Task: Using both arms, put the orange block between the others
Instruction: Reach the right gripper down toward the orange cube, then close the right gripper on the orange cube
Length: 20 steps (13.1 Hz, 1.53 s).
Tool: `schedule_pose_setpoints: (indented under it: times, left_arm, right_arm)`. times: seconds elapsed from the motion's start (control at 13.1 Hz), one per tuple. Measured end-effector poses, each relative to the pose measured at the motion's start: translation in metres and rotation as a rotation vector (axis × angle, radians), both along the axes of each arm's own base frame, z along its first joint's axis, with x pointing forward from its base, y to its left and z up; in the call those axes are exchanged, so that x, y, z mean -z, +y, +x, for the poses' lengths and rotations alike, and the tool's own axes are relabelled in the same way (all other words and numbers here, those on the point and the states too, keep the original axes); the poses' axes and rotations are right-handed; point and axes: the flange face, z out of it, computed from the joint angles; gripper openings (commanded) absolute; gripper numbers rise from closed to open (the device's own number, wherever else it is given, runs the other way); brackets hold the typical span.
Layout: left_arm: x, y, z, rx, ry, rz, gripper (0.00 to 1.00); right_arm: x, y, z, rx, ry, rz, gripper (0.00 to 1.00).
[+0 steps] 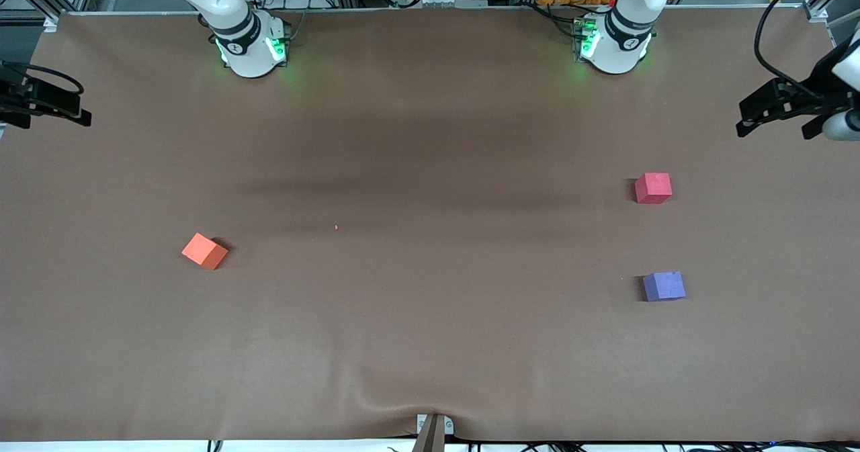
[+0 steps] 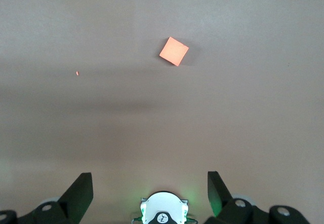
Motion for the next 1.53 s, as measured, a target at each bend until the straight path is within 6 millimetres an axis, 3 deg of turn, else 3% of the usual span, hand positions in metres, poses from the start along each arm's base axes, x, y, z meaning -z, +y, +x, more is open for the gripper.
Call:
schedule_pose_setpoints:
  times: [0.23, 0.38, 0.54, 0.69, 1.0, 1.53]
  left_arm:
    - [0.008, 0.002, 0.002, -0.005, 0.023, 0.002, 1.00]
    - [0.008, 0.010, 0.003, -0.021, 0.020, 0.001, 1.00]
    - [0.004, 0.020, 0.003, -0.038, 0.011, 0.001, 1.00]
    - [0.004, 0.021, 0.004, -0.040, 0.004, 0.000, 1.00]
    - [0.003, 0.020, 0.004, -0.038, 0.001, 0.000, 1.00]
    - [0.002, 0.020, 0.004, -0.038, -0.001, 0.000, 1.00]
  right_arm:
    - [0.000, 0.000, 0.008, 0.002, -0.046, -0.002, 1.00]
    - [0.019, -0.001, 0.024, 0.005, -0.072, -0.005, 1.00]
    - [0.068, -0.002, 0.049, 0.010, -0.063, -0.009, 1.00]
    - [0.130, -0.003, 0.074, 0.015, -0.053, -0.015, 1.00]
    - [0.240, -0.005, 0.099, -0.032, 0.031, -0.016, 1.00]
    - [0.381, -0.010, 0.120, -0.457, 0.083, 0.065, 1.00]
